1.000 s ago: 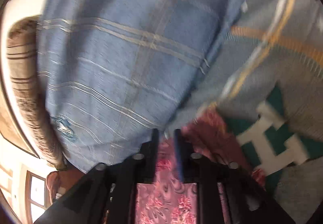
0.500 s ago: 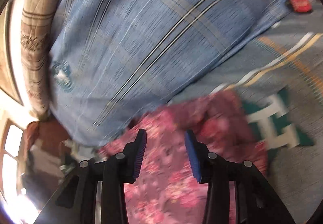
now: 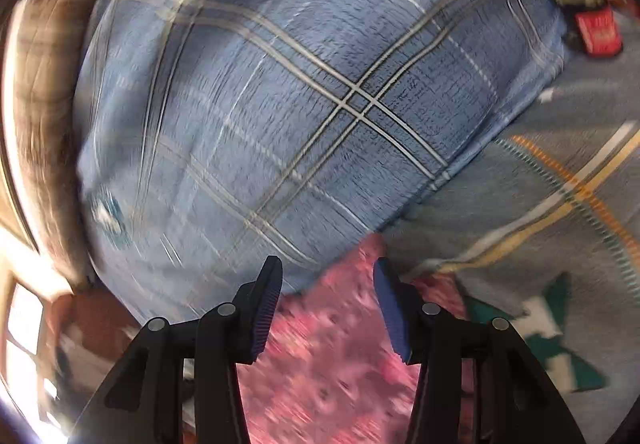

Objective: Fold small clothes

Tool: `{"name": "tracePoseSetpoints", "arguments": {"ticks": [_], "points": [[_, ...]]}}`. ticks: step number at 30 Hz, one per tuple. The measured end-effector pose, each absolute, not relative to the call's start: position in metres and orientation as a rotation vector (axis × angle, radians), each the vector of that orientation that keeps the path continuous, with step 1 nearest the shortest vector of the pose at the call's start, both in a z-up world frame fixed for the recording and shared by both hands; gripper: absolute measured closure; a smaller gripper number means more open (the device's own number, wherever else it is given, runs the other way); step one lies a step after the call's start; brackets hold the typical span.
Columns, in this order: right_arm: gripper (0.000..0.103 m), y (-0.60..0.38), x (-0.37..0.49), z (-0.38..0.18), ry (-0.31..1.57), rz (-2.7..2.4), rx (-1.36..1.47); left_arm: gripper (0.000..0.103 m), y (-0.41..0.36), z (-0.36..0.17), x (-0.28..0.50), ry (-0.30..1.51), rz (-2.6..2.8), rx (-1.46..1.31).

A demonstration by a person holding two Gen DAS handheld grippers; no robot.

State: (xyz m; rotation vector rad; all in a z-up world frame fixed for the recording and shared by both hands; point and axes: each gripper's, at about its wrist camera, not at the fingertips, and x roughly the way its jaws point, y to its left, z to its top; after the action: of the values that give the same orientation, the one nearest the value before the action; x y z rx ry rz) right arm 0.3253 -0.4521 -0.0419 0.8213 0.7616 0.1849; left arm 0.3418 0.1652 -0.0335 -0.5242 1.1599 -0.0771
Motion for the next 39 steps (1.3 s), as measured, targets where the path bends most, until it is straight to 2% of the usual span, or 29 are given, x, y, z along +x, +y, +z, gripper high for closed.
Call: {"name": "tracePoseSetpoints", "arguments": {"ticks": [2, 4, 5, 6, 8, 11, 14, 16, 19, 21, 22, 29, 33, 39], "points": [[0.051, -0.451, 0.316, -0.04, 0.784, 0.154, 0.735, 0.072, 0.16, -0.027, 0.335, 1.151, -0.145, -0.547], [0.05, -0.448, 0.309, -0.045, 0.821, 0.113, 0.665, 0.055, 0.142, -0.024, 0.329, 1.168, -0.216, -0.543], [0.05, -0.446, 0.306, -0.051, 0.85, 0.094, 0.644, 0.044, 0.134, -0.025, 0.327, 1.176, -0.226, -0.521], [0.05, -0.444, 0.305, -0.056, 0.881, 0.076, 0.626, 0.042, 0.121, -0.026, 0.325, 1.188, -0.211, -0.479], [0.05, -0.441, 0.304, -0.064, 0.904, 0.06, 0.581, 0.042, 0.107, -0.034, 0.319, 1.203, -0.151, -0.379], [0.056, -0.427, 0.3, -0.064, 0.922, 0.041, 0.466, 0.06, 0.107, -0.045, 0.31, 1.177, -0.095, -0.267], [0.053, -0.425, 0.286, -0.051, 0.896, 0.013, 0.486, 0.065, 0.123, -0.037, 0.295, 1.197, -0.102, -0.331], [0.053, -0.421, 0.266, -0.035, 0.842, 0.057, 0.505, 0.065, 0.14, -0.026, 0.274, 1.198, -0.167, -0.427], [0.053, -0.406, 0.231, -0.02, 0.804, 0.158, 0.547, 0.057, 0.153, -0.017, 0.229, 1.197, -0.254, -0.509], [0.052, -0.395, 0.197, -0.02, 0.815, 0.209, 0.577, 0.042, 0.155, -0.015, 0.199, 1.194, -0.285, -0.547], [0.052, -0.393, 0.18, -0.023, 0.821, 0.222, 0.591, 0.041, 0.154, -0.015, 0.18, 1.19, -0.303, -0.568], [0.052, -0.416, 0.113, -0.062, 0.847, 0.158, 0.863, 0.04, 0.13, -0.03, 0.131, 1.192, -0.31, -0.568], [0.052, -0.413, 0.1, -0.081, 0.884, 0.09, 0.942, 0.04, 0.133, -0.042, 0.129, 1.182, -0.292, -0.677], [0.053, -0.409, 0.108, -0.108, 0.833, 0.121, 1.145, 0.041, 0.13, -0.053, 0.136, 1.174, -0.312, -0.814]]}}
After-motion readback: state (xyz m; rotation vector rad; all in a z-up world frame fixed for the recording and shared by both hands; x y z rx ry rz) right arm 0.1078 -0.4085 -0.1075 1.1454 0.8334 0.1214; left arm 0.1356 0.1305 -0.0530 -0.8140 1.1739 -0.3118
